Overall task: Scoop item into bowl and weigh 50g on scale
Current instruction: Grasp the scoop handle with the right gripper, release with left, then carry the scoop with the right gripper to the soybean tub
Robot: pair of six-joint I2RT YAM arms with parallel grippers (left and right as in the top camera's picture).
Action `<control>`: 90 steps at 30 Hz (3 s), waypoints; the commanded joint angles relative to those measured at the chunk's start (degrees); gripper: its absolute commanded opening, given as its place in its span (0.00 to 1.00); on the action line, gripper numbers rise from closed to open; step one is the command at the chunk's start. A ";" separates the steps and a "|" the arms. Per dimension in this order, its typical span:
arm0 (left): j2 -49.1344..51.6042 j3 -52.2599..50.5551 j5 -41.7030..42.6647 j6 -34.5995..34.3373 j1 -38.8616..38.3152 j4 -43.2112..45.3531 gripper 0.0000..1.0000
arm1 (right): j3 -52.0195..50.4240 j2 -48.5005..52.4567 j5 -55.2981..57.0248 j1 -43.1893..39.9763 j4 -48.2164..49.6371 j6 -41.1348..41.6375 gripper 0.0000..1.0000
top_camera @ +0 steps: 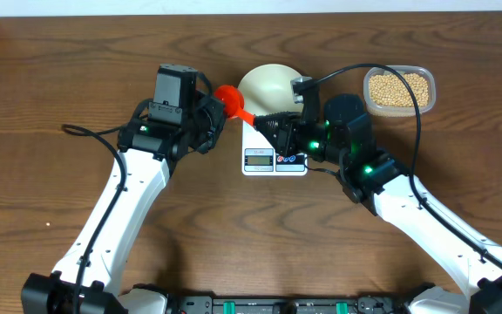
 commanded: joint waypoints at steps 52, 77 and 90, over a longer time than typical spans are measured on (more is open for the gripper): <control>0.33 0.90 0.48 10.34 0.13 0.39 0.70 | 0.92 -0.11 1.95 -8.81 1.84 -0.70 0.01; -4.90 0.87 -1.75 51.32 -10.82 -7.45 0.08 | 1.09 -22.16 -1.22 -34.40 -27.87 -18.16 0.01; 0.24 -2.16 -8.76 52.24 -22.56 -10.29 0.07 | 1.09 -22.12 3.76 -36.41 -33.44 -20.31 0.01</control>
